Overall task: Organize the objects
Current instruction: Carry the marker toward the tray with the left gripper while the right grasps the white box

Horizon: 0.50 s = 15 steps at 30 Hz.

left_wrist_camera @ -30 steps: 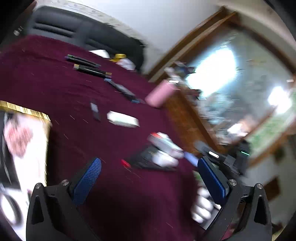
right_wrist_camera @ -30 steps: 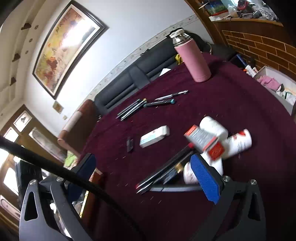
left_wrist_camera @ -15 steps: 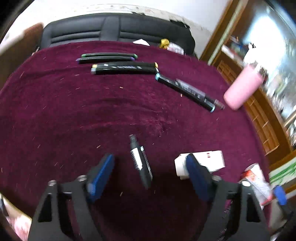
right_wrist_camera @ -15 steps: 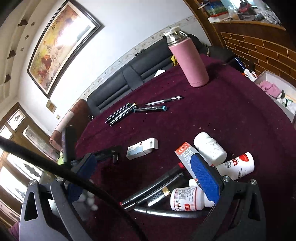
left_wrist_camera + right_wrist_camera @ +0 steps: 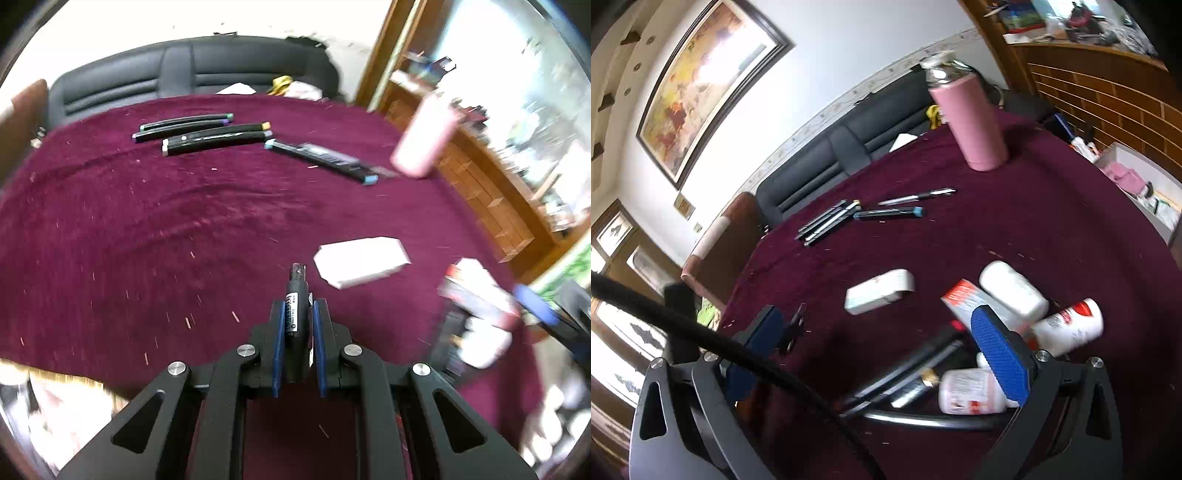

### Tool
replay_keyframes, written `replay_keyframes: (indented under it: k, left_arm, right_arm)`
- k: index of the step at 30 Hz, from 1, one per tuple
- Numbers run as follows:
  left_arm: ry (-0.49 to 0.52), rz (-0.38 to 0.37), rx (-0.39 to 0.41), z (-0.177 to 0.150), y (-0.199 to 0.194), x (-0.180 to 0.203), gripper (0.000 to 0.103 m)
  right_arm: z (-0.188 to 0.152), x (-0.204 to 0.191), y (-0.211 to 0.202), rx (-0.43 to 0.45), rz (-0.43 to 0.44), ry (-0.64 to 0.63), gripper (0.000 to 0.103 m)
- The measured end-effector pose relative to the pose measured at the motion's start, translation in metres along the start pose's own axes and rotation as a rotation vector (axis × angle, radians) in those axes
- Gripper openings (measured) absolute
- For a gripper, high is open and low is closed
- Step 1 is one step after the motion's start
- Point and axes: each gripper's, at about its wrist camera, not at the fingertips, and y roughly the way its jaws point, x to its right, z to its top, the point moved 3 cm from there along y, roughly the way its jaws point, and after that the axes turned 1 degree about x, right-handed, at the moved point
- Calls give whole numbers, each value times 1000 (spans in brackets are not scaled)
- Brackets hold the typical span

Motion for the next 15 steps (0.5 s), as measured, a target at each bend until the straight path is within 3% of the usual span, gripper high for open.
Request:
replay_keyframes:
  k: [2,5,7,12,15]
  left_arm:
    - [-11,-78,30,-10,-28,3,11]
    - [-42,-204,81,-32,-73,-2,11]
    - [-56,-247,106,-43,-98,-8,12]
    - [-120,-279,166,-74,-153,-43,12]
    - [-148,-272,211,-91,-181,-69,12]
  right_arm:
    - [8,-21,19,-79,-1,-80,103]
    - [18,-41,58,-144,-68,-212,103]
    - [27,-46,94,-189,-110,-273,99]
    - [31,-39,171,-361,-172,-315,90]
    - [16,-37,187,-476,-195,-366,89]
